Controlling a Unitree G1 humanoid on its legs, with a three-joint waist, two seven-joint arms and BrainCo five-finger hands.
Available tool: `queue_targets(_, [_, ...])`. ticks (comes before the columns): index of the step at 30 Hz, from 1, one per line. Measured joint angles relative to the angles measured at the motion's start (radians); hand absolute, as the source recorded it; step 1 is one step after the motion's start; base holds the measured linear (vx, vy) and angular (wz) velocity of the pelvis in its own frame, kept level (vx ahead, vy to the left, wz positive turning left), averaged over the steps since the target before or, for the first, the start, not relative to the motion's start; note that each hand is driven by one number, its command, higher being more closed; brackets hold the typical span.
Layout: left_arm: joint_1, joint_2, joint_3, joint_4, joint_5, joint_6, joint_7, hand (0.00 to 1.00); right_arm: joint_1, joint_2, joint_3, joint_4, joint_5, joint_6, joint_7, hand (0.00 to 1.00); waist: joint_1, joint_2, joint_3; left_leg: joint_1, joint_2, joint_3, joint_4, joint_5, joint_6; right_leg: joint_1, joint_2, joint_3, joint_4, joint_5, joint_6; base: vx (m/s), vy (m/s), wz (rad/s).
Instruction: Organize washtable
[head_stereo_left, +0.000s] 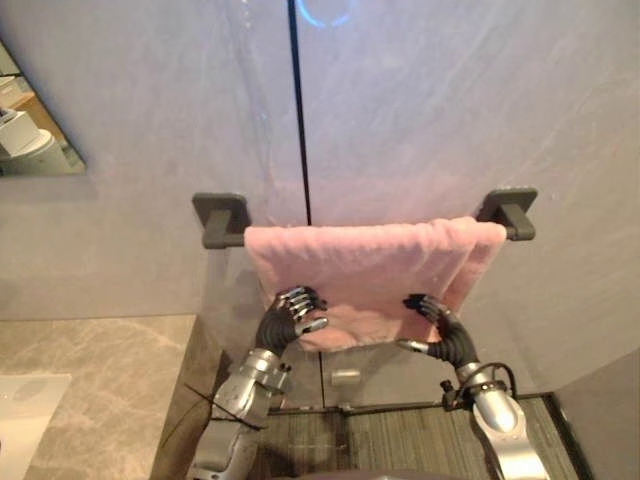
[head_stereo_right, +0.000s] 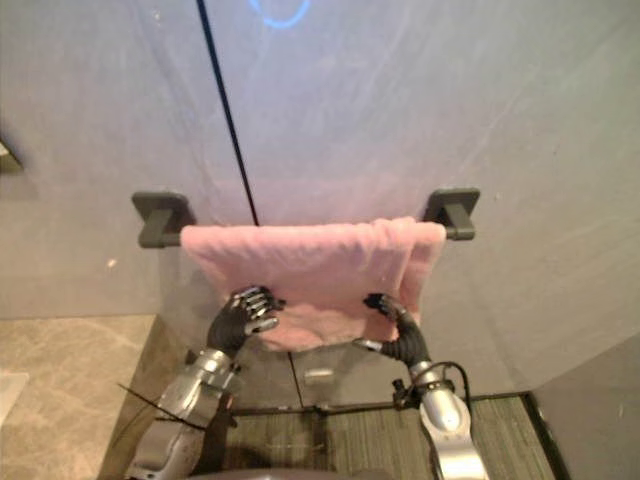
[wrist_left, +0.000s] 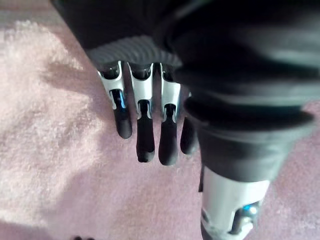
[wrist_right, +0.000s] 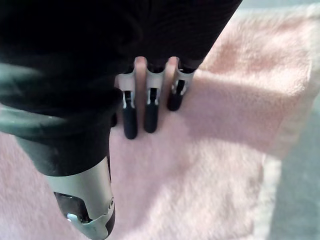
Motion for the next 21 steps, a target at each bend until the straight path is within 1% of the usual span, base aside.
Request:
queue_targets(2, [0.018,-0.014,0.03,0.0,0.016,-0.014,0.015,0.0,0.015,0.033,-0.034,-0.017,0.003,0.0,-0.001,0.0,-0.001,0.0,0.0,0.001,0.0,0.002,0.0,0.0,0.0,0.0,0.0,0.004,0.0,0.0,0.0,0.0,0.0,0.0])
queue_targets(5, [0.026,-0.019,0.067,0.0,0.036,-0.017,0.023,0.0,0.026,0.076,-0.083,-0.017,0.006,0.0,-0.023,0.0,0.002,0.0,0.0,0.005,0.001,0.009,-0.004,0.0,0.0,0.0,0.0,0.016,0.0,0.001,0.0,-0.04,-0.012,-0.06])
queue_targets(8, [0.051,-0.032,0.099,0.0,0.037,-0.02,0.04,0.0,0.043,0.1,-0.123,-0.028,0.007,0.0,-0.044,0.0,0.002,0.001,-0.001,0.013,0.005,0.014,-0.017,0.0,0.0,0.0,-0.001,0.021,0.0,0.001,0.0,-0.03,-0.016,-0.07])
queue_targets(10, [0.078,-0.058,0.142,0.0,0.037,-0.021,0.055,0.0,0.072,0.119,-0.151,-0.07,0.007,0.0,-0.067,0.0,0.003,0.001,-0.001,0.013,0.005,0.025,-0.017,-0.001,0.0,-0.004,-0.002,0.022,0.001,0.001,0.001,-0.02,-0.014,-0.11])
queue_targets(12, [0.101,-0.066,0.161,0.0,0.037,-0.026,0.066,0.0,0.094,0.136,-0.173,-0.11,0.008,0.0,-0.078,0.0,0.004,0.001,-0.001,0.013,0.007,0.035,-0.017,-0.002,0.001,-0.003,-0.002,0.023,0.001,0.001,0.002,0.0,-0.017,-0.06])
queue_targets(16, [0.112,-0.092,0.187,0.0,0.037,-0.026,0.066,0.0,0.123,0.173,-0.205,-0.142,0.038,-0.001,-0.106,0.0,0.007,0.0,-0.002,0.013,0.012,0.038,-0.014,-0.003,0.0,0.0,-0.005,0.02,0.005,0.0,0.002,0.0,0.0,0.0])
queue_targets(19, [0.148,-0.099,0.19,0.0,0.037,-0.028,0.066,0.0,0.164,0.199,-0.211,-0.141,0.04,-0.001,-0.11,0.0,0.009,-0.001,-0.004,0.013,0.017,0.043,-0.01,-0.006,-0.002,0.001,-0.004,0.017,0.01,-0.004,0.004,-0.02,-0.023,0.01])
queue_targets(21, [0.183,-0.108,0.19,0.009,0.038,-0.028,0.065,0.0,0.199,0.2,-0.211,-0.138,0.039,-0.001,-0.112,0.0,0.008,0.002,-0.006,0.012,0.019,0.047,0.001,-0.013,-0.001,0.001,-0.004,0.017,0.016,-0.008,0.003,-0.04,-0.027,-0.02])
